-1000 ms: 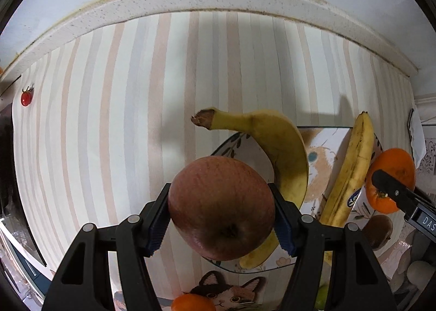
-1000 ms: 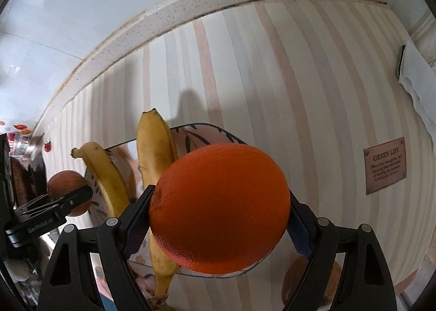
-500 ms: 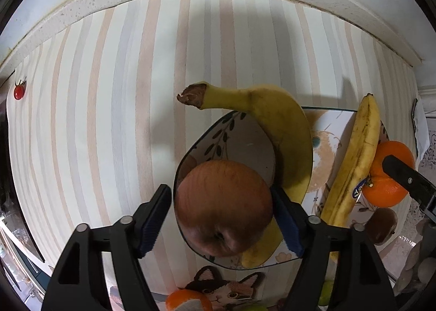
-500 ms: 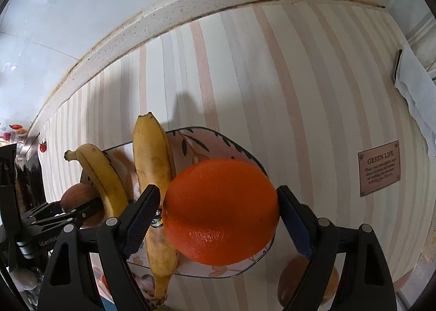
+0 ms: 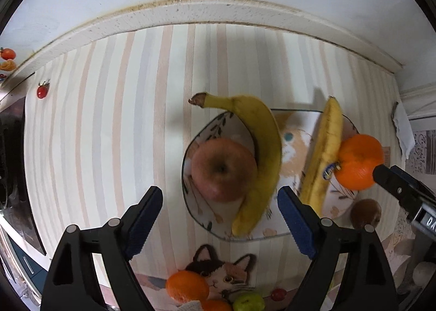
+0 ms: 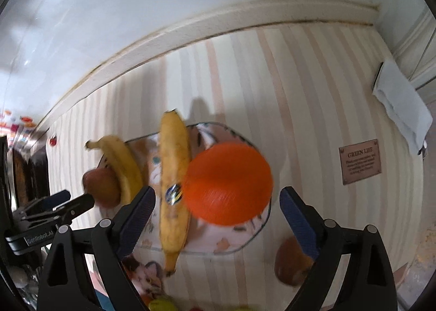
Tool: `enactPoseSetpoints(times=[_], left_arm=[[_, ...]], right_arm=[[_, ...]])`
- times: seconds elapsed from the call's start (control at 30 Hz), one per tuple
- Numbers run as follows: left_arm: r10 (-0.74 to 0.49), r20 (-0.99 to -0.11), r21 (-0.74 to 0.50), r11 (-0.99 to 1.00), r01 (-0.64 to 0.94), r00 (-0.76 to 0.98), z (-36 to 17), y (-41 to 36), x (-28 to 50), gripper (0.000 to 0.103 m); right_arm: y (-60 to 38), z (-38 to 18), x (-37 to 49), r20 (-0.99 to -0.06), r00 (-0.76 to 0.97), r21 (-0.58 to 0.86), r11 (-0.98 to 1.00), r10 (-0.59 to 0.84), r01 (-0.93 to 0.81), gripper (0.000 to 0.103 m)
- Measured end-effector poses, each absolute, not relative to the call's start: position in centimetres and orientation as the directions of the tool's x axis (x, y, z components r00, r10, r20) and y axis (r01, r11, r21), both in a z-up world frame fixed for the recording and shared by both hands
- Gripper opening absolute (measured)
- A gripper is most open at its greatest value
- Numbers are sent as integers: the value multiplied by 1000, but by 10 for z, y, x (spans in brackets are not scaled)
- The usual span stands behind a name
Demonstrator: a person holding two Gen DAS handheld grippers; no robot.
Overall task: Organize fruits
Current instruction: 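Release the apple and orange onto the plate and withdraw both grippers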
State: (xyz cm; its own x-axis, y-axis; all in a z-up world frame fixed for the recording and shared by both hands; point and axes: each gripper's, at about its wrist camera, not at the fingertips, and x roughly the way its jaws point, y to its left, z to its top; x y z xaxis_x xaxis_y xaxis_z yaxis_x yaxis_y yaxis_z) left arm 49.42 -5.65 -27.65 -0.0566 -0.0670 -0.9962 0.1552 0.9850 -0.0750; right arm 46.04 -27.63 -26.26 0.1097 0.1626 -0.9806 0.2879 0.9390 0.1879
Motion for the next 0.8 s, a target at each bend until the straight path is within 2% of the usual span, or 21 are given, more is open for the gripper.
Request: enactPoseSetpoints(times=[0.4,0.8], left_arm=[[-96,-995,-95,980,177,-4,-220,-62,434,86],[-109,-986,-84,978,189,125,-167,-69,386,86]], right_arm=[[-243,-223,399,-977,130,192,962,169,194,95],[-239,-159,349,-958,253,178,973,137,144,95]])
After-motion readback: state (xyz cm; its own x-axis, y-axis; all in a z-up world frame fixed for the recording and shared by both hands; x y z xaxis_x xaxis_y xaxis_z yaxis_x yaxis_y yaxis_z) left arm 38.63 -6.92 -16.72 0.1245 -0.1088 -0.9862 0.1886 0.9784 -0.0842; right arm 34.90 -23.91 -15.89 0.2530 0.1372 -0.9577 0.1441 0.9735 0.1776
